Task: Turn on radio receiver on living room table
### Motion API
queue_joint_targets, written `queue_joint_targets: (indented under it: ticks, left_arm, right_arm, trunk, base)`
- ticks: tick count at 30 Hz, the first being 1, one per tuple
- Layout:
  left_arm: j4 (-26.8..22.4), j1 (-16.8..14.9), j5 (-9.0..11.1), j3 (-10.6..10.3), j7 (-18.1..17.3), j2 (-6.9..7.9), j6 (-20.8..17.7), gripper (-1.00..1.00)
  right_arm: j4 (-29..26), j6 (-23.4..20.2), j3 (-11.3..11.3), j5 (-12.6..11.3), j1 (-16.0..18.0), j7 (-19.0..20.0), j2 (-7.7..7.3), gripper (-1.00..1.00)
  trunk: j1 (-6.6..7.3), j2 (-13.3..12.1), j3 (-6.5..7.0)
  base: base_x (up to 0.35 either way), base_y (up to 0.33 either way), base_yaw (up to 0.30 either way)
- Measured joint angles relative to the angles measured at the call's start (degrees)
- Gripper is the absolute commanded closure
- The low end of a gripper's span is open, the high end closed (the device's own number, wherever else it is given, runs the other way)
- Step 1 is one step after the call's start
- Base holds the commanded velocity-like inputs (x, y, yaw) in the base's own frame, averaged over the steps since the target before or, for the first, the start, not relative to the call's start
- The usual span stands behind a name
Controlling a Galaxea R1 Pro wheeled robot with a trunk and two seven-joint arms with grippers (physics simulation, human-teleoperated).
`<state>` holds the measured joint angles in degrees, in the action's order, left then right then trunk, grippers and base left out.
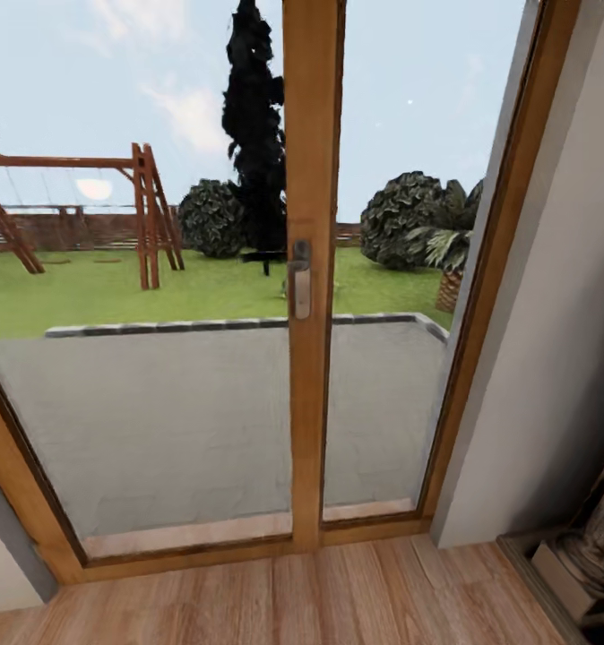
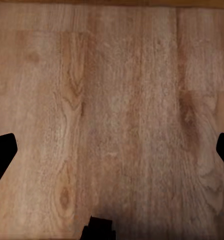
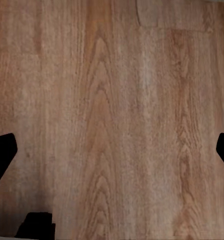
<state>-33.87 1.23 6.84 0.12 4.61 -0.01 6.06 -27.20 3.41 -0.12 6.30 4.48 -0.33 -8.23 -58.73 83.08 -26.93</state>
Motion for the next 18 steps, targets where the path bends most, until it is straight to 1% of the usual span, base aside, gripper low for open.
queue_joint_targets:
  ticks: [3, 4, 5, 7, 12, 15, 16, 18]
  left_arm:
    - [-2.4, 0.0, 0.2, 0.0, 0.7, 0.36, -0.1, -1.00]
    - [-3.3, 0.0, 0.2, 0.0, 1.6, 0.34, -0.2, -1.00]
    - [-5.2, 0.0, 0.0, 0.0, 3.2, 0.36, -0.2, -1.00]
    - [-6.1, 0.0, -0.1, 0.0, 3.6, 0.41, -0.2, -1.00]
    - [-6.3, 0.0, -0.2, 0.2, 3.8, 0.45, 0.0, -1.00]
    - [-5.5, 0.0, -0.2, 0.4, 3.8, 0.87, 0.4, -1.00]
    - [-4.3, 0.0, -0.2, 0.3, 3.8, 1.17, 1.7, -1.00]
    - [-3.0, 0.0, -0.2, 0.2, 3.8, 1.28, 3.4, -1.00]
  right_arm:
    - [-1.3, 0.7, 0.1, 0.0, 0.0, 0.3, -0.02, -1.00]
    - [-1.6, 0.9, 0.1, 0.0, 0.0, 0.4, -0.03, -1.00]
    - [-1.7, 1.0, 0.2, 0.0, 0.0, 0.4, -0.03, -1.00]
    - [-1.8, 1.1, 0.2, 0.0, 0.0, 0.3, -0.03, -1.00]
    - [-1.8, 1.1, 0.4, 0.0, 0.0, 0.2, 0.03, -1.00]
    - [-1.8, 1.1, 0.4, 0.0, 0.0, 0.2, 0.05, -1.00]
    - [-1.8, 1.1, 0.5, 0.0, 0.0, 0.2, 0.05, -1.00]
    - [-1.8, 1.1, 0.5, 0.0, 0.0, 0.2, 0.05, -1.00]
  trunk:
    - [-0.01, 0.0, 0.00]
    - [0.00, 0.0, 0.00]
    - [0.00, 0.0, 0.00]
    - [0.00, 0.0, 0.00]
    - [0.00, 0.0, 0.00]
    - [0.00, 0.0, 0.00]
    - [0.00, 0.0, 0.00]
    - [0.00, 0.0, 0.00]
  base:
    - [-0.080, 0.000, 0.002]
    - [-0.010, 0.000, 0.190]
    - [-0.007, 0.000, 0.229]
    - [-0.004, 0.000, 0.262]
    - [-0.001, 0.000, 0.292]
    - [0.000, 0.000, 0.297]
    - [0.000, 0.000, 0.298]
    - [0.000, 0.000, 0.298]
